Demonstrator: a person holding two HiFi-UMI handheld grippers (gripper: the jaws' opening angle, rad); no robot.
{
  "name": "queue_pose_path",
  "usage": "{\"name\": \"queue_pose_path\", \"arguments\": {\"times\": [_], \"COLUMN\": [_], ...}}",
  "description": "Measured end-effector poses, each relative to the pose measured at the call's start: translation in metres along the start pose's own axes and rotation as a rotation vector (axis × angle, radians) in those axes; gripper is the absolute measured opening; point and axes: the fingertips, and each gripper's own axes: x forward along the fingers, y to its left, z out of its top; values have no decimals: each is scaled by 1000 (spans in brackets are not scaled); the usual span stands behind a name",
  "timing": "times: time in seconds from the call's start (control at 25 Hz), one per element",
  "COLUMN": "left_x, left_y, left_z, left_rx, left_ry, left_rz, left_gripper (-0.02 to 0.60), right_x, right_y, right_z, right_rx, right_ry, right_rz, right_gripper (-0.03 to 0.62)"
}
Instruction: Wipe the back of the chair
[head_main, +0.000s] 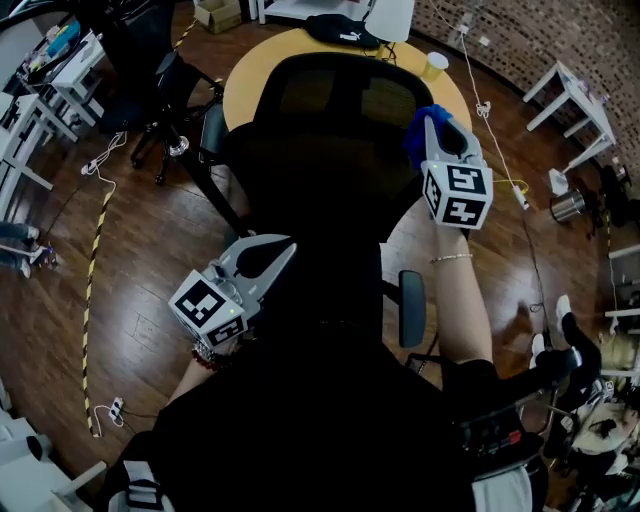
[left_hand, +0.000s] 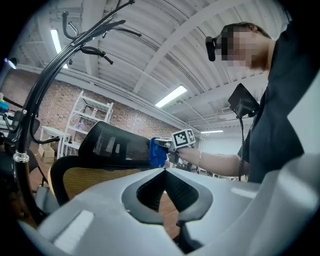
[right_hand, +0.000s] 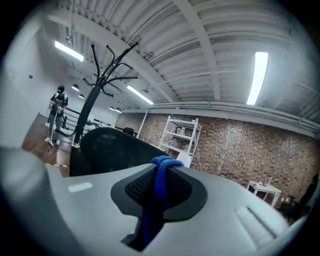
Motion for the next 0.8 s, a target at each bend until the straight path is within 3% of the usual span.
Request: {"name": "queue_pose_path", "arguments": {"times": [0.12, 0.36, 0.52, 0.8], "left_x": [-11, -39, -49, -71], "left_y": [14, 49, 66, 84], "left_z": [3, 3, 2, 1], "left_rx": [-19, -46, -55, -71], "left_ry": [-11, -24, -22, -21], "left_rz": [42, 109, 124, 152], "left_gripper": [5, 5, 5, 5], "right_x": [22, 56, 83, 106], "right_y": [7, 40, 76, 122], "right_z": [3, 9, 18, 42], "right_rx": [-35, -71, 7, 140], "right_ry": [5, 22, -21, -112], "right_rz": [-66, -119, -4, 91], "right_gripper": [35, 35, 35, 35]}}
